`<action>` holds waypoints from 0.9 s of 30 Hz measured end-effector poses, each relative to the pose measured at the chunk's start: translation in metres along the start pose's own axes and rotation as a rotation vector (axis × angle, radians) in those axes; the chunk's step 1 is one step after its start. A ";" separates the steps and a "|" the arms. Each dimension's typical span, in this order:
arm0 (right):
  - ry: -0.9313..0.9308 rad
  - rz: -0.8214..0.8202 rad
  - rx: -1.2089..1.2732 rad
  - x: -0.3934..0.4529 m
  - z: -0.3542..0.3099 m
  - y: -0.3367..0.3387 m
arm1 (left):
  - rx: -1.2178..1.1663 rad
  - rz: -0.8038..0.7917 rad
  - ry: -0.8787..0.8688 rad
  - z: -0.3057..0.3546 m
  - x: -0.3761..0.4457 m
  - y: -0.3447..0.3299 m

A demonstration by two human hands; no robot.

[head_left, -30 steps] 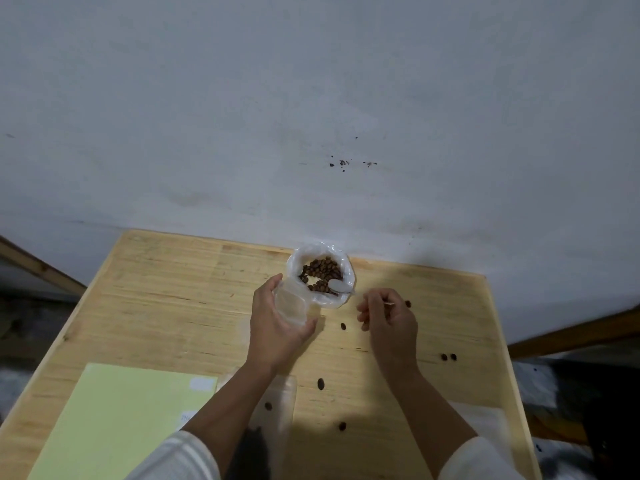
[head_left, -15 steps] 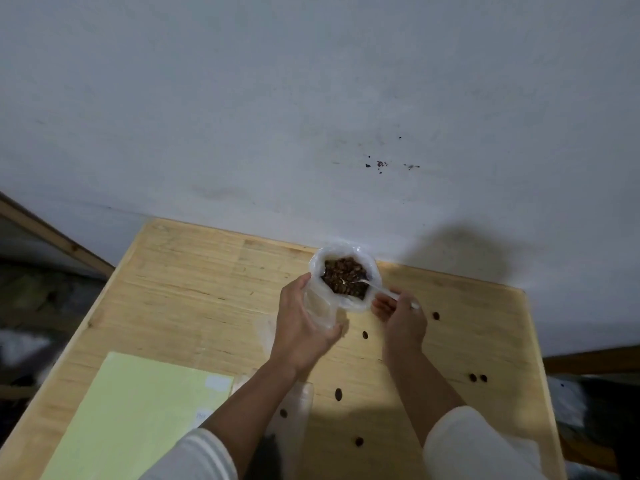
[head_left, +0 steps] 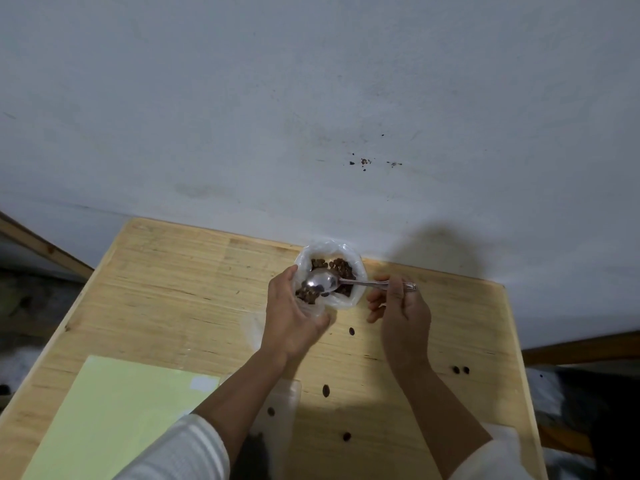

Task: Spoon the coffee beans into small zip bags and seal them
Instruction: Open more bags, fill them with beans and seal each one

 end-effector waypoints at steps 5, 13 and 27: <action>-0.101 0.243 -0.249 0.013 0.017 0.006 | 0.000 -0.005 -0.007 -0.001 -0.001 0.002; -0.482 0.314 -0.194 0.038 0.059 -0.020 | -0.005 -0.014 0.003 -0.002 -0.001 0.002; -0.567 0.231 0.276 0.031 0.048 -0.005 | -0.028 -0.026 0.026 0.000 0.001 0.000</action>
Point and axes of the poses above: each hand's wrist, its own x-axis towards the middle knuckle, its own y-axis out of the back of the hand, z = x × y, the point moved 4 cm from there along x, towards the middle knuckle, and after that the axes turned 1 degree about -x, right-handed, at the moved point
